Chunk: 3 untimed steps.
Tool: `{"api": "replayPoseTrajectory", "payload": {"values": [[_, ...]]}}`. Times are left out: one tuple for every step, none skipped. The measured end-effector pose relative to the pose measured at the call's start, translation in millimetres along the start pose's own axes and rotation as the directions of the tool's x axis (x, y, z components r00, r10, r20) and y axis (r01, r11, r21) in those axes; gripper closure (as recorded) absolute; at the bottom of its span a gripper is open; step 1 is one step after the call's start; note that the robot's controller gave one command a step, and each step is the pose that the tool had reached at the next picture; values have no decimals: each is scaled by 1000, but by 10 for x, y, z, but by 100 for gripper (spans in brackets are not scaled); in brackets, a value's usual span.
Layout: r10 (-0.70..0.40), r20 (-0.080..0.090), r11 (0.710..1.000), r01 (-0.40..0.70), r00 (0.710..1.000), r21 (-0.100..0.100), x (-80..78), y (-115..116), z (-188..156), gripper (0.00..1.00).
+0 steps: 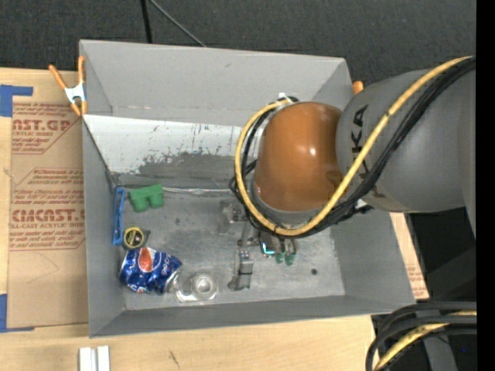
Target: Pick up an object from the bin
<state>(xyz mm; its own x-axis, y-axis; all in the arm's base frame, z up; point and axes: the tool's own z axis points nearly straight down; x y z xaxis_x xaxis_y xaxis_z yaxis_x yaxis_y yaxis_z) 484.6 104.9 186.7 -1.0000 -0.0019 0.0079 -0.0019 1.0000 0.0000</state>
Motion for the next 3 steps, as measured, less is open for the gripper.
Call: {"api": "replayPoseTrajectory", "payload": {"values": [[-293, 4, 956, 293, 956, 1, -188, 718, 1130, 0], [-290, 9, 957, 290, 957, 1, -207, 708, 1099, 100], [-289, 9, 957, 289, 957, 1, -205, 707, 1104, 0]]}}
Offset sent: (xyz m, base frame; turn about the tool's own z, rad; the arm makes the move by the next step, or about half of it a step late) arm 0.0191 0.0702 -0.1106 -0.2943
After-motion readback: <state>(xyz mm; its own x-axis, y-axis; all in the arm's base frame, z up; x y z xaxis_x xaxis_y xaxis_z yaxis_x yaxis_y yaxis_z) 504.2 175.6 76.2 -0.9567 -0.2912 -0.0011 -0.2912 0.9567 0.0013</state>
